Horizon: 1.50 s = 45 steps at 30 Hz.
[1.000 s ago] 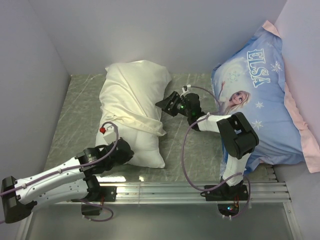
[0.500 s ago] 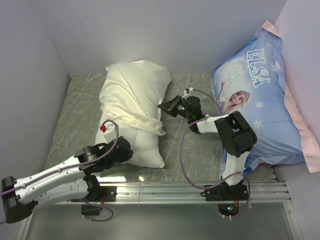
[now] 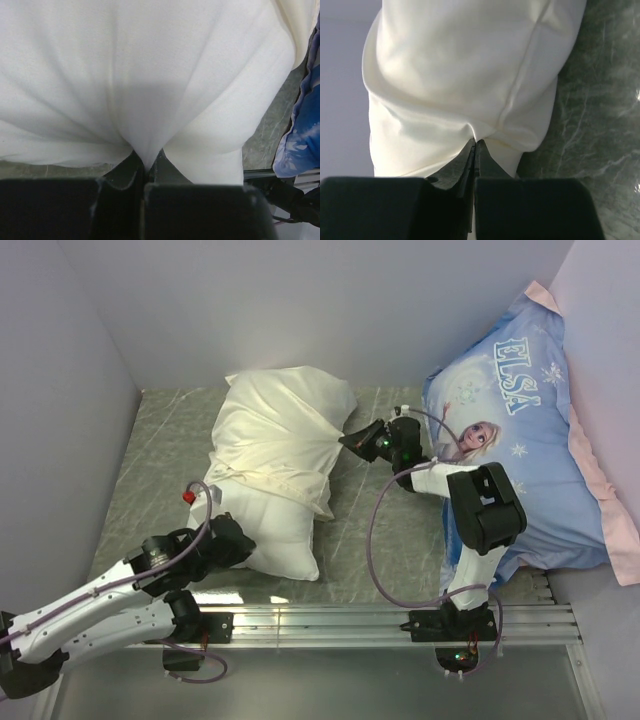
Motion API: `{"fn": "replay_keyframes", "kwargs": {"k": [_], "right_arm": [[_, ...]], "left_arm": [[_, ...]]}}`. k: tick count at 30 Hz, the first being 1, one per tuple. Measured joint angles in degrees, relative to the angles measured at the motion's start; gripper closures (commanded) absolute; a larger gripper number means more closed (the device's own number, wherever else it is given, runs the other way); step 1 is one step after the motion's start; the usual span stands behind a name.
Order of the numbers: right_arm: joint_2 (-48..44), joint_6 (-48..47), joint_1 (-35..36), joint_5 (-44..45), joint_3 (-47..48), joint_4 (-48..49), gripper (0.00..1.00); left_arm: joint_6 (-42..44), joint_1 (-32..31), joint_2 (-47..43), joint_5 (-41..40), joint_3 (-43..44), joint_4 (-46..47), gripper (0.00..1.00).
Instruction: Remove the pillowcase from the pillow
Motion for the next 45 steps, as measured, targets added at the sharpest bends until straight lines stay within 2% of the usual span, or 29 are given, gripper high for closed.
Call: {"fn": "replay_keyframes", "kwargs": {"k": [8,15,21,32,43,45], "right_arm": [[1.64,-6.05,-0.13,3.17,16.37,-15.82,1.00],[7.65,-10.49,-0.76,6.73,31.06,-26.84,1.00],[13.16,-12.94,-2.67,8.57,39.41,-35.52,1.00],[14.49,-16.76,-7.15,10.64,49.03,-45.31,1.00],[14.01,-18.23,-8.61,10.58,49.81,-48.46,1.00],[11.45,-18.32,-8.59,11.28,45.88,-45.51,1.00]], "left_arm": [[-1.81,0.11,-4.07,-0.85,1.62,-3.96,1.00],[-3.26,0.11,-6.21,-1.75,4.24,-6.82,1.00],[-3.45,0.13,-6.64,-2.54,5.40,-9.18,1.00],[-4.42,0.13,-7.08,-4.13,8.24,-11.50,1.00],[-4.28,0.13,-4.57,-5.49,10.73,-11.91,0.99],[-4.11,0.15,-3.41,-6.10,10.73,-11.93,0.99]]}}
